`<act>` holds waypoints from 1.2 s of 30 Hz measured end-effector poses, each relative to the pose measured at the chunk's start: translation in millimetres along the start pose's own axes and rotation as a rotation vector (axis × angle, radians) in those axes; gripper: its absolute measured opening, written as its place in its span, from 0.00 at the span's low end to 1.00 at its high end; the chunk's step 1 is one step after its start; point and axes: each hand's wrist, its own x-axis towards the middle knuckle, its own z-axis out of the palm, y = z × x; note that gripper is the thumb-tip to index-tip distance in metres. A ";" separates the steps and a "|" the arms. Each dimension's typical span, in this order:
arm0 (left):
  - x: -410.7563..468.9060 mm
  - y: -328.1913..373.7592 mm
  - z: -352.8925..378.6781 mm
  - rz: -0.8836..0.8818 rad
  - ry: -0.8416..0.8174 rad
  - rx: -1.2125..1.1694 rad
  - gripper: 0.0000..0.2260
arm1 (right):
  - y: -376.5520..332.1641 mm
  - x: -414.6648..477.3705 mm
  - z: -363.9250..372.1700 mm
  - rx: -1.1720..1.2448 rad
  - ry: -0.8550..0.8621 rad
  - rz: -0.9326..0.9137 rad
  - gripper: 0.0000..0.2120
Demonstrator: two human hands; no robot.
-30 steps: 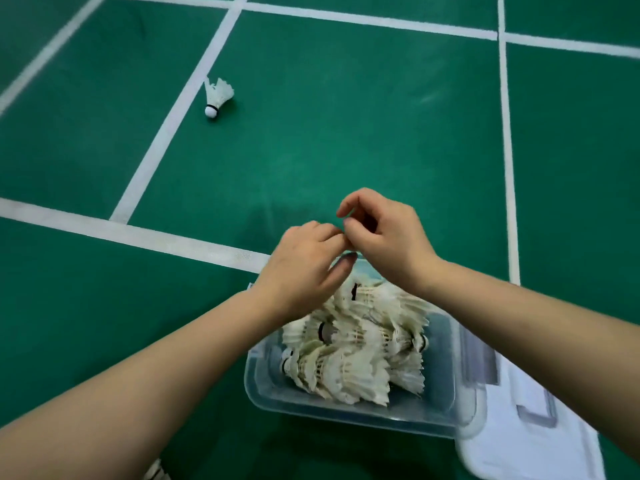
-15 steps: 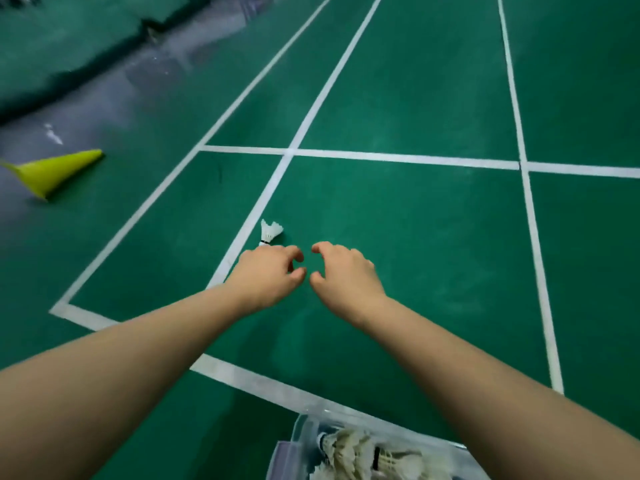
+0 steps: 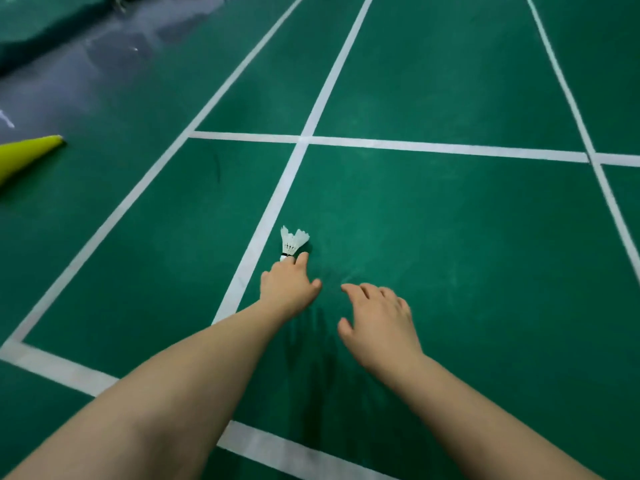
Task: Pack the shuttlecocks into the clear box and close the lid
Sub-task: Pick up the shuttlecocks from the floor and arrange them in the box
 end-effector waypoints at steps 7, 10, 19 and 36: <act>76.0 -45.7 23.8 -0.050 -0.032 -0.110 0.33 | -27.6 25.0 54.6 0.033 0.018 0.157 0.28; 100.3 -57.1 32.6 -0.013 -0.118 -0.138 0.34 | -31.1 25.2 65.8 0.022 0.001 0.231 0.29; 123.9 -32.2 38.7 0.094 -0.071 -0.316 0.32 | -11.0 25.2 53.8 -0.067 0.029 0.296 0.26; -61.6 79.3 1.1 0.195 -0.639 -1.194 0.03 | 65.0 -56.0 -15.9 -0.055 0.293 0.224 0.29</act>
